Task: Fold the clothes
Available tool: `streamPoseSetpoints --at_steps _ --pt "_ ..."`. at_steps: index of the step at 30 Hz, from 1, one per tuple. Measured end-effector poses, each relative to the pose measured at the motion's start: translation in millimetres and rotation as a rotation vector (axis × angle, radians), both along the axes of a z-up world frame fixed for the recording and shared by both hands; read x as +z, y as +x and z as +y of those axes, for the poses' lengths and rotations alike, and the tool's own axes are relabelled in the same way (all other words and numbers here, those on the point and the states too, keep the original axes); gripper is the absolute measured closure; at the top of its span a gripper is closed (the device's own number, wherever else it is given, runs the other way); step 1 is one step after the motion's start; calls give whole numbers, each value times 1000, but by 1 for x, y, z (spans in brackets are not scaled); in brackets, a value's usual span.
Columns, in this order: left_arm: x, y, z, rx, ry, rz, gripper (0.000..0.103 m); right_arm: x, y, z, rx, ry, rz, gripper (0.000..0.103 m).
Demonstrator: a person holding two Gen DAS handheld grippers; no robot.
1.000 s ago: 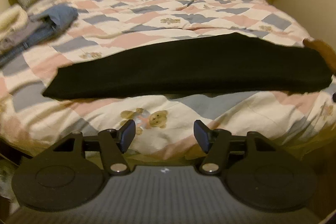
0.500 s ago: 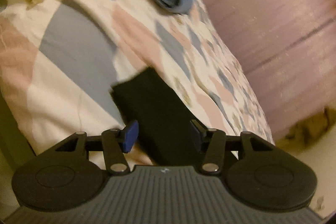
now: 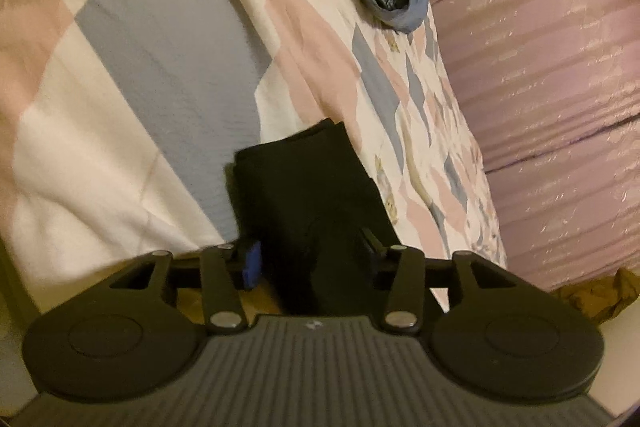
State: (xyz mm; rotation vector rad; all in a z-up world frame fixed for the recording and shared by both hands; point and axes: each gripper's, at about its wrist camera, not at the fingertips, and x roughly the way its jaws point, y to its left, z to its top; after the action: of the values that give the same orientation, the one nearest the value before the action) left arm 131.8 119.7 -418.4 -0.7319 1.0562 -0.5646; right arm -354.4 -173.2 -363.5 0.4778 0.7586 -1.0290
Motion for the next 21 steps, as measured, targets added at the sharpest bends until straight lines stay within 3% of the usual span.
streamPoseSetpoints --at_steps 3,4,8,10,13,16,19,21 --pt "-6 -2 -6 8 31 -28 71 1 -2 -2 2 2 -8 30" --pt "-4 -5 -8 4 58 -50 88 0 -3 -3 0 4 -9 30" --pt "28 -26 -32 -73 241 -269 93 4 -14 -5 -18 -10 -29 30" --pt "58 -53 -57 -186 321 -479 93 7 -20 -6 -28 -19 -41 31" --pt "90 -112 -103 -426 363 -758 93 11 -29 -7 -42 -33 -59 32" --pt "97 -186 -149 -696 398 -1013 93 20 -48 -12 -83 -40 -143 32" --pt "70 -246 -176 -935 464 -1143 92 30 -68 -21 -113 3 -328 34" --pt "43 -269 -184 -1038 524 -1157 92 32 -76 -30 -101 77 -485 37"
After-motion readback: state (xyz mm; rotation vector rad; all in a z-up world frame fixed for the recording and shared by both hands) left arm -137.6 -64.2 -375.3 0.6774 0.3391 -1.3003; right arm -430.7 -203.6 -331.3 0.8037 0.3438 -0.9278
